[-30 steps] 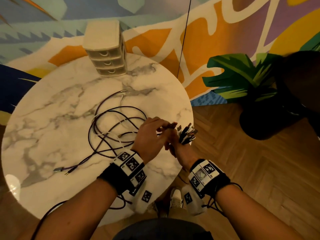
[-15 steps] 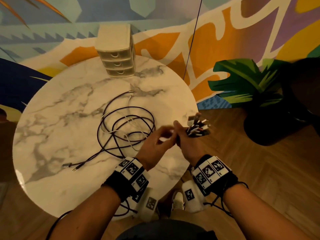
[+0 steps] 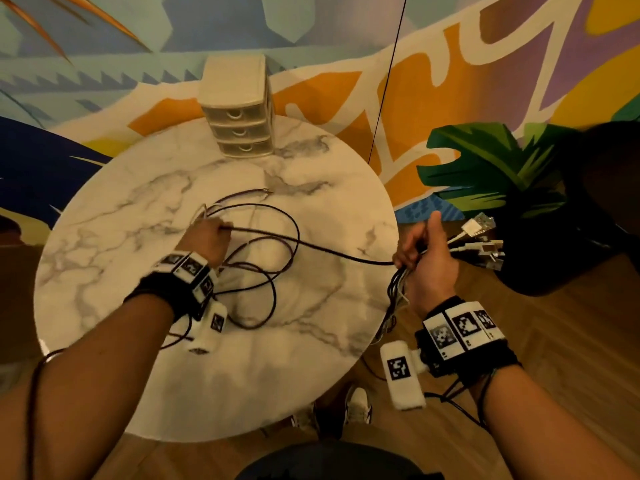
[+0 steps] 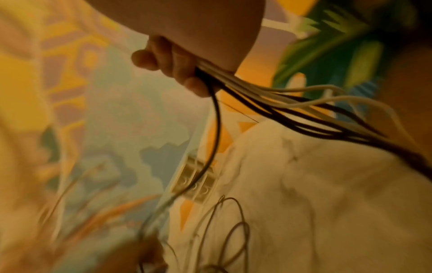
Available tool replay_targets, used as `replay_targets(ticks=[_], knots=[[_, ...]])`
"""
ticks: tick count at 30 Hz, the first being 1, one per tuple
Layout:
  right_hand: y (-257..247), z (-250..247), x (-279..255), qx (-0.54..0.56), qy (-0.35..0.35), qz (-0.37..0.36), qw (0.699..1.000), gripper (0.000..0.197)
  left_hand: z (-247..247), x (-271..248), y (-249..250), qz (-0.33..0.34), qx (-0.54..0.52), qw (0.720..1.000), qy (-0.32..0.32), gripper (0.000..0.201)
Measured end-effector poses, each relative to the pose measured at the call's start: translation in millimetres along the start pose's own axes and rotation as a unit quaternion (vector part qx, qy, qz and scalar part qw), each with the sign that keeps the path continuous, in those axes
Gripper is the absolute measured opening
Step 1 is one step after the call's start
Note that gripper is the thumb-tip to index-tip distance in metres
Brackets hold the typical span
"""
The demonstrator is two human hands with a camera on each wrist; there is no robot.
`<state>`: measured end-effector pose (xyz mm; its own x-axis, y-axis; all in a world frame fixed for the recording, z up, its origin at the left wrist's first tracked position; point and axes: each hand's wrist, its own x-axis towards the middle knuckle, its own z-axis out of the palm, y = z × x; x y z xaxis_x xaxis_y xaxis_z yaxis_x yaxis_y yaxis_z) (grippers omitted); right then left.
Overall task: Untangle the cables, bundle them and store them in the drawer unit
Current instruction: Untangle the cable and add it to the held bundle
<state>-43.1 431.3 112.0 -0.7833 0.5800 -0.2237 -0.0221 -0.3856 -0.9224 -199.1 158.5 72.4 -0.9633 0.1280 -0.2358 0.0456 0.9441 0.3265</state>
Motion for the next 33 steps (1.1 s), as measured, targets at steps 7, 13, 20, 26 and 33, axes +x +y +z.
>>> replay_targets(ticks=[7,13,20,26,33], knots=[[11,28,-29,-0.239,-0.207,0.030,0.948,0.064,-36,-58,118,0.169,0.270,0.940,0.118,0.029],[21,19,-23,-0.139,-0.142,0.133,0.971,0.042,22,-116,144,0.261,0.151,0.953,0.001,0.025],[18,-2,-16,-0.016,-0.192,0.156,0.969,0.035,59,-115,89,0.251,0.148,0.952,-0.095,0.031],[29,8,-27,-0.069,-0.183,0.139,0.971,0.038,56,-107,113,0.289,0.075,0.954,-0.038,0.028],[4,-16,-8,0.058,-0.038,0.074,0.995,0.038,29,-41,10,0.098,0.160,0.981,0.050,0.030]])
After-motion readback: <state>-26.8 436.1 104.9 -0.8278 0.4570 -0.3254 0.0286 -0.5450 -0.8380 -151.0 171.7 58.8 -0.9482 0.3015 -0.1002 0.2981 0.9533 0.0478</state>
